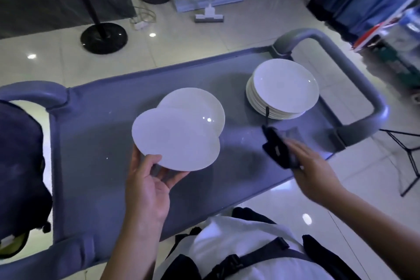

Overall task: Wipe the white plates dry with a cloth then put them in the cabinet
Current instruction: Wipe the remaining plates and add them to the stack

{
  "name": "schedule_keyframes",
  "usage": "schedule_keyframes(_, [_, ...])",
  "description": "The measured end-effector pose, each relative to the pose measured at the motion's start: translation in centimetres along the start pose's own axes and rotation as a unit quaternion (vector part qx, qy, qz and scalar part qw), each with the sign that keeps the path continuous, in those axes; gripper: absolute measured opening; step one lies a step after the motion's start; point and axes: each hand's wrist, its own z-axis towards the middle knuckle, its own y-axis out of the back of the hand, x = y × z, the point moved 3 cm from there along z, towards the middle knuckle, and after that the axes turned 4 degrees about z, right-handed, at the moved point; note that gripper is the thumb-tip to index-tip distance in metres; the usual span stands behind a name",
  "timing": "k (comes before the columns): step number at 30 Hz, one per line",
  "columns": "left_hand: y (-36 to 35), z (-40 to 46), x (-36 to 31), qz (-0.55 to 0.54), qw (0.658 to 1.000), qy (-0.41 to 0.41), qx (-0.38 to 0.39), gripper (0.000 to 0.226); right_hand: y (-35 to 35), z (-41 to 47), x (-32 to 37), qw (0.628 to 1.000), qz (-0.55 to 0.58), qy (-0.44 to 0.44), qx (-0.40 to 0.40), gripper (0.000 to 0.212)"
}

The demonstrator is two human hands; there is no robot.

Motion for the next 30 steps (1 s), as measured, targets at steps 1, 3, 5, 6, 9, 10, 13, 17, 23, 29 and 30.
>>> schedule_keyframes(1, [-0.3, 0.1, 0.2, 0.005, 1.000, 0.007, 0.008, 0.056, -1.9, -0.9, -0.8, 0.998, -0.023, 0.023, 0.050, 0.051])
schedule_keyframes(3, [-0.8, 0.3, 0.4, 0.020, 0.999, 0.014, 0.027, 0.055, -6.0, -3.3, -1.8, 0.975, -0.062, -0.005, 0.212, 0.065])
schedule_keyframes(5, [-1.3, 0.5, 0.6, 0.036, 0.998, 0.018, 0.043, 0.055, -8.8, -5.6, -2.2, 0.954, -0.094, -0.015, 0.284, 0.069])
schedule_keyframes(6, [-1.5, 0.6, 0.7, 0.043, 0.998, 0.020, 0.051, 0.055, -9.2, -6.1, -2.1, 0.958, -0.089, -0.011, 0.272, 0.068])
schedule_keyframes(9, [-2.3, 0.9, 1.0, 0.057, 0.996, 0.023, 0.072, 0.056, -8.3, -5.2, -1.5, 0.968, -0.021, -0.057, 0.245, 0.055])
schedule_keyframes(10, [-2.8, 1.1, 1.0, 0.061, 0.995, 0.025, 0.081, 0.057, -7.6, -4.5, -1.2, 0.965, 0.023, -0.091, 0.246, 0.053])
schedule_keyframes(13, [-4.6, 1.3, 1.5, 0.069, 0.990, 0.043, 0.112, 0.060, -4.0, -1.5, -0.1, 0.946, 0.194, -0.217, 0.139, 0.033])
schedule_keyframes(17, [-7.9, 0.7, 2.1, 0.072, 0.981, 0.066, 0.170, 0.062, 2.2, 3.2, -0.1, 0.845, 0.427, -0.321, -0.033, 0.024])
schedule_keyframes(23, [-13.4, 0.1, 2.6, 0.076, 0.964, 0.108, 0.232, 0.066, 7.4, 7.9, -1.8, 0.766, 0.520, -0.372, -0.065, 0.021])
schedule_keyframes(29, [-18.1, 1.9, 3.2, 0.111, 0.959, 0.122, 0.231, 0.061, 8.9, 10.4, -4.8, 0.737, 0.542, -0.397, -0.073, 0.019])
schedule_keyframes(30, [-19.0, 2.2, 3.3, 0.117, 0.958, 0.121, 0.234, 0.060, 9.3, 10.9, -5.4, 0.731, 0.548, -0.400, -0.074, 0.019])
